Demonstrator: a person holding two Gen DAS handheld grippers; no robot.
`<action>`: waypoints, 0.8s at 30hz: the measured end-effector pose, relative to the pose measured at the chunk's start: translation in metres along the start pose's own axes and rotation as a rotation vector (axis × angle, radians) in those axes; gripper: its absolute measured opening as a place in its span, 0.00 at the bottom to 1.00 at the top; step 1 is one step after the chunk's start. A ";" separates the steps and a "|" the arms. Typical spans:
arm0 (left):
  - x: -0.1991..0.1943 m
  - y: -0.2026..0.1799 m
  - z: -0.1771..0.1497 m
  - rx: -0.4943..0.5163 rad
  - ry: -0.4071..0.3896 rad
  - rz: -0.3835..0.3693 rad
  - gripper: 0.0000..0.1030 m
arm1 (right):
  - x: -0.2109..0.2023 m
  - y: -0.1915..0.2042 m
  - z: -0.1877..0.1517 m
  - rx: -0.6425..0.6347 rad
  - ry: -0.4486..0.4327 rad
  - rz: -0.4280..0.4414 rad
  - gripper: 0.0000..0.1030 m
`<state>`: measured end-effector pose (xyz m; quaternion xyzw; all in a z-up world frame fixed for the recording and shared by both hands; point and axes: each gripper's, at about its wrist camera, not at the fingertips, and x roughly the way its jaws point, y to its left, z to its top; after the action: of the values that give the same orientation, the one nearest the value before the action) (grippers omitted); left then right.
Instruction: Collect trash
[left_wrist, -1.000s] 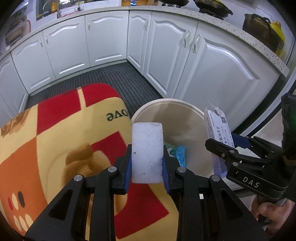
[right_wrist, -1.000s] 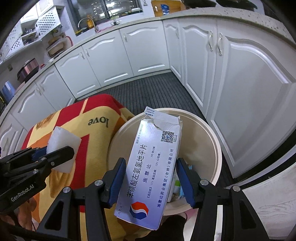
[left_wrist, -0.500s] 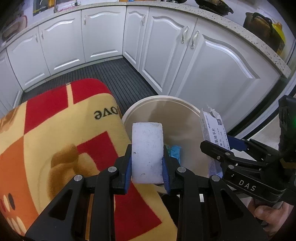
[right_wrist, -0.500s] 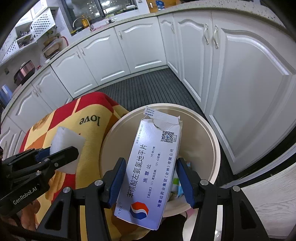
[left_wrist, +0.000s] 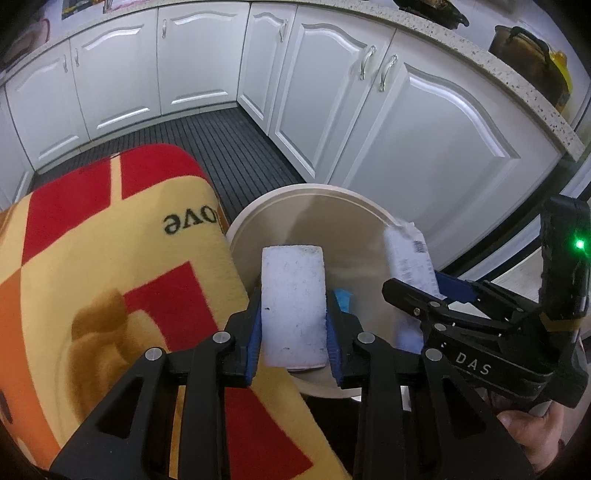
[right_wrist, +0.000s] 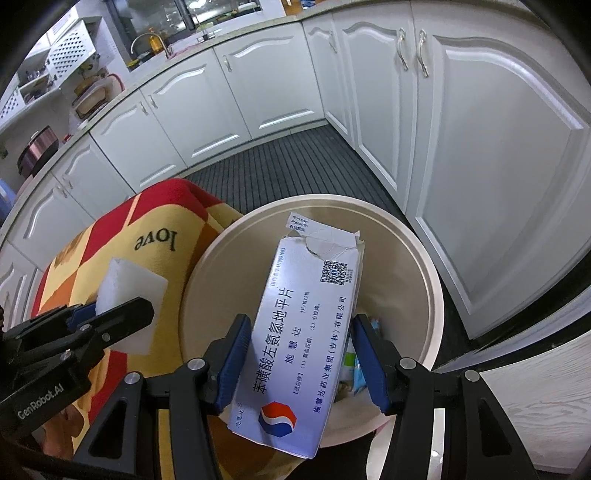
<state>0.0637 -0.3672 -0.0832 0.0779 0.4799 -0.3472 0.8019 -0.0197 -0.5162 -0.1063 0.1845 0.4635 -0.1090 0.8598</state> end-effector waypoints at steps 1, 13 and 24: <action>0.001 0.000 -0.001 0.002 0.002 0.005 0.35 | 0.002 -0.001 0.000 0.004 0.004 -0.006 0.57; -0.015 0.006 -0.007 -0.023 -0.033 0.020 0.56 | 0.003 0.000 -0.010 0.015 0.014 -0.018 0.68; -0.060 0.023 -0.035 -0.054 -0.151 0.143 0.63 | -0.030 0.025 -0.026 -0.018 -0.075 -0.030 0.77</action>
<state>0.0356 -0.3048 -0.0570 0.0641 0.4207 -0.2806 0.8603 -0.0468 -0.4819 -0.0886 0.1656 0.4347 -0.1245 0.8764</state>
